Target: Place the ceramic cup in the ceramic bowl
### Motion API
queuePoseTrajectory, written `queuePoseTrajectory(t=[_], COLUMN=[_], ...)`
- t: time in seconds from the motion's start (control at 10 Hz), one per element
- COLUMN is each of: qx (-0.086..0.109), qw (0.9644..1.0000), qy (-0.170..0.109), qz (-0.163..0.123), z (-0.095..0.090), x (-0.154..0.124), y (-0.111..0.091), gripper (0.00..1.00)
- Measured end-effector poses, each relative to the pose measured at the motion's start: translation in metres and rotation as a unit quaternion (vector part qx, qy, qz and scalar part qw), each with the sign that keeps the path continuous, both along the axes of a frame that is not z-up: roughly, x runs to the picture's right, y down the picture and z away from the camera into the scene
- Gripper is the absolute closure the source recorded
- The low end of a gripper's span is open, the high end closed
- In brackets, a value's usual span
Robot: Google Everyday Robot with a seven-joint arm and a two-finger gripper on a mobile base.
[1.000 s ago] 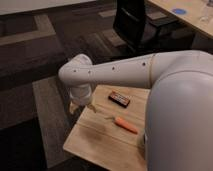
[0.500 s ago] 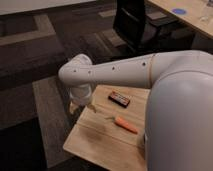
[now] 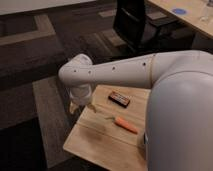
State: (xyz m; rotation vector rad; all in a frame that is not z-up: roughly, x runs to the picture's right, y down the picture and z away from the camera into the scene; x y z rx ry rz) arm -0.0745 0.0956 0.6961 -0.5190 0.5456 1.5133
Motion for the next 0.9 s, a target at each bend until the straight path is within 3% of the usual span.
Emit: queuePoseTrajectory(t=[0.3,0.4,0.5,0.9], qx=[0.022,0.023,0.024,0.017], qw=[0.9984,0.9969,0.9964,0.9921], qy=[0.045,0.064,0.066,0.081], qz=[0.026,0.04,0.048,0.094], z=[-0.02,-0.029,-0.031,-0.039], x=[0.045,0.073,0.085,0.18], y=[-0.005,-0.001,0.0,0.01], gripper=[0.35,0.35,0.35,0.35])
